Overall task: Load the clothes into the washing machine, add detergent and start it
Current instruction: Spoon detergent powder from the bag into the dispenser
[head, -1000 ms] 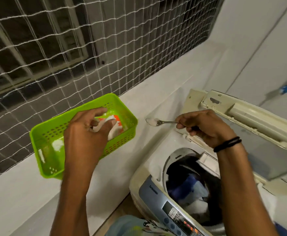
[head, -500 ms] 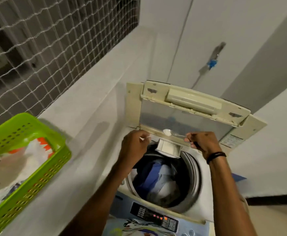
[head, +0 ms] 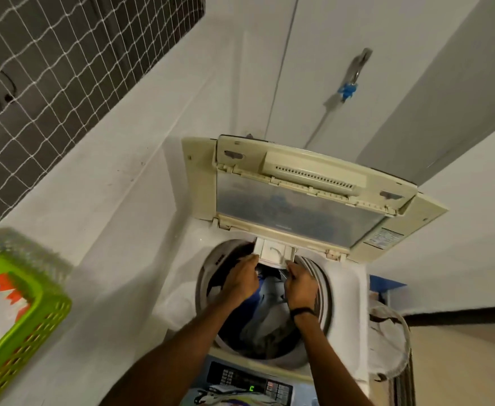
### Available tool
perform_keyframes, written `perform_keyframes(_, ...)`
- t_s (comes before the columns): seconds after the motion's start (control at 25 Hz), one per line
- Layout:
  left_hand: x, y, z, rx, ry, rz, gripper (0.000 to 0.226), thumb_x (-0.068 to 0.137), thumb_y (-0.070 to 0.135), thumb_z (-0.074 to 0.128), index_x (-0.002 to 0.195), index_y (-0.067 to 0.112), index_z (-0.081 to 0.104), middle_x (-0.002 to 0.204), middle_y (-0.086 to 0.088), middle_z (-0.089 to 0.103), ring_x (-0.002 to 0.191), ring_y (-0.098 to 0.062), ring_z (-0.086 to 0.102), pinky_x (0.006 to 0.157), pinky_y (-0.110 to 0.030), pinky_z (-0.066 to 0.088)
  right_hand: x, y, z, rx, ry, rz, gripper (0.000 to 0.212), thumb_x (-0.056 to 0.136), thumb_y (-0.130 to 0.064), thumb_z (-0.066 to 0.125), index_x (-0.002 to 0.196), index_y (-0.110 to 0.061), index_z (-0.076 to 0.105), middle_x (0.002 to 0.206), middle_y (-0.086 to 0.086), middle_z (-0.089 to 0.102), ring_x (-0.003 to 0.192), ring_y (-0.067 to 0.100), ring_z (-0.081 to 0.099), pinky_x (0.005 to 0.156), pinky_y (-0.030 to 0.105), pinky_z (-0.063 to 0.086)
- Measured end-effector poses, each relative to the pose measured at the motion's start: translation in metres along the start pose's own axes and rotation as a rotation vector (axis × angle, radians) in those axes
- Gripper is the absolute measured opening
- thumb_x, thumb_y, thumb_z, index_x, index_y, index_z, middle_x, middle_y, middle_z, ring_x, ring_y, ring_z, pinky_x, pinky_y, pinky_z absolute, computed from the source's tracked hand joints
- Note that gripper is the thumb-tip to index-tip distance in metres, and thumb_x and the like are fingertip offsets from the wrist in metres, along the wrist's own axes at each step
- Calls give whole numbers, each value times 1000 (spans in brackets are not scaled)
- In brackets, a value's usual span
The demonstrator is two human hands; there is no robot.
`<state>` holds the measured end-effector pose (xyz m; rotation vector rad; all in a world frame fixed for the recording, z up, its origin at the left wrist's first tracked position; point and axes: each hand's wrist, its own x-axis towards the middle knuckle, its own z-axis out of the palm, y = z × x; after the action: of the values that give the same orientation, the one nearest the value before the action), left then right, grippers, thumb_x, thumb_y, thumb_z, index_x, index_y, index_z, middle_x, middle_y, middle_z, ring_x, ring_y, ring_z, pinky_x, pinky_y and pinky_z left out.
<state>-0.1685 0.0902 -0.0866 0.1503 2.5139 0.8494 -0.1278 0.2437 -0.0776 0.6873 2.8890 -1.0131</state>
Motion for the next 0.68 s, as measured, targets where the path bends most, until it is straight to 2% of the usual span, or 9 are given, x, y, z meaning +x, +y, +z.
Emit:
perform_keyframes(0.12,2,-2,0,-24,6,-4,53,97,15,53,148,14,38,150,-9,46,136,-27,45,113,-40,38,-9,12,7,-46,39,-138,43,84,6,58,121,-13,68,107,6,73,95,22,68,86,31,55)
perform_keyframes(0.2,1,-1,-2,-38,8,-11,53,97,17,52,148,15,37,150,-9,45,137,-27,45,113,-41,38,-11,11,5,-35,83,-135,39,86,3,58,121,-12,69,102,5,74,88,21,69,80,28,55)
perform_keyframes(0.28,0,0,-5,-57,24,-19,53,97,17,53,148,15,39,151,-8,44,138,-27,43,115,-40,36,-11,3,0,68,163,6,29,90,-2,59,114,-12,72,91,7,75,76,21,69,69,22,51)
perform_keyframes(0.4,-8,5,-18,-113,109,5,48,95,15,55,143,15,46,146,-8,50,136,-27,45,114,-38,36,-15,-13,-18,337,207,244,17,92,-13,61,99,-17,76,80,5,75,69,19,69,60,13,47)
perform_keyframes(0.48,-18,9,-31,-151,177,2,47,96,15,55,142,15,48,144,-7,51,133,-25,47,111,-32,36,-18,-20,-29,624,167,400,15,91,-7,62,91,-13,76,73,4,73,62,17,66,56,16,51)
perform_keyframes(0.56,-33,10,-47,-170,248,-1,46,96,17,56,141,15,49,145,-4,51,134,-21,47,106,-21,34,-25,-32,-43,975,98,519,14,89,0,62,92,-4,75,75,7,74,63,16,65,56,21,55)
perform_keyframes(0.68,-70,12,-80,-226,326,33,45,96,22,58,140,20,49,142,0,53,132,-17,49,102,-15,34,-39,-58,-63,1194,-37,587,15,88,0,63,98,-5,74,85,8,76,75,17,68,58,20,57)
